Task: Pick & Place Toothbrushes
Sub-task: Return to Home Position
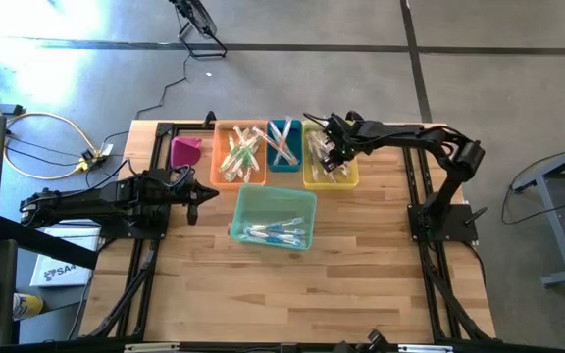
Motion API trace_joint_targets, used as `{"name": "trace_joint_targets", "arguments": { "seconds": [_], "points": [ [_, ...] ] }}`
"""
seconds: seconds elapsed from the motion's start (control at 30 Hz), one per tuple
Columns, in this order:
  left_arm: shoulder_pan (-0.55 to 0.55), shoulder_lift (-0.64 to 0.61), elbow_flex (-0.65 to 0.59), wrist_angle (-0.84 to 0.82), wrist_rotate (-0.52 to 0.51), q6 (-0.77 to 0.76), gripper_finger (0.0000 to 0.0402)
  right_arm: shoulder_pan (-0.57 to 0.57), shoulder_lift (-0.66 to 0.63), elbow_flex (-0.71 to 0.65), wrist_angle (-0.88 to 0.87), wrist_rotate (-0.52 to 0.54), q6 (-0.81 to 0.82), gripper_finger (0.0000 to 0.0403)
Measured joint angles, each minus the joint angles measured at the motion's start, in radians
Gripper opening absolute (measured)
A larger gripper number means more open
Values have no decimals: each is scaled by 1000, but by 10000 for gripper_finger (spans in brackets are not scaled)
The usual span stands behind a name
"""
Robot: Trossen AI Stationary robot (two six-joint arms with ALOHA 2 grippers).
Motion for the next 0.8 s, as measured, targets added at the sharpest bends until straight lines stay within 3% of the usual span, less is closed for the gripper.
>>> {"name": "trace_joint_targets", "arguments": {
  "seconds": [0.13,0.3,0.63,0.8],
  "points": [
    [0,0,0,0,-1,0,0,6,-7,0,3,-33,-3,133],
    [0,0,0,0,-3,37,0,7,-60,0,2,-41,-4,140],
    [0,0,0,0,-2,49,0,31,-244,1,6,-89,3,102],
    [0,0,0,0,-2,48,0,70,-295,1,-2,-194,3,44]
  ]
}}
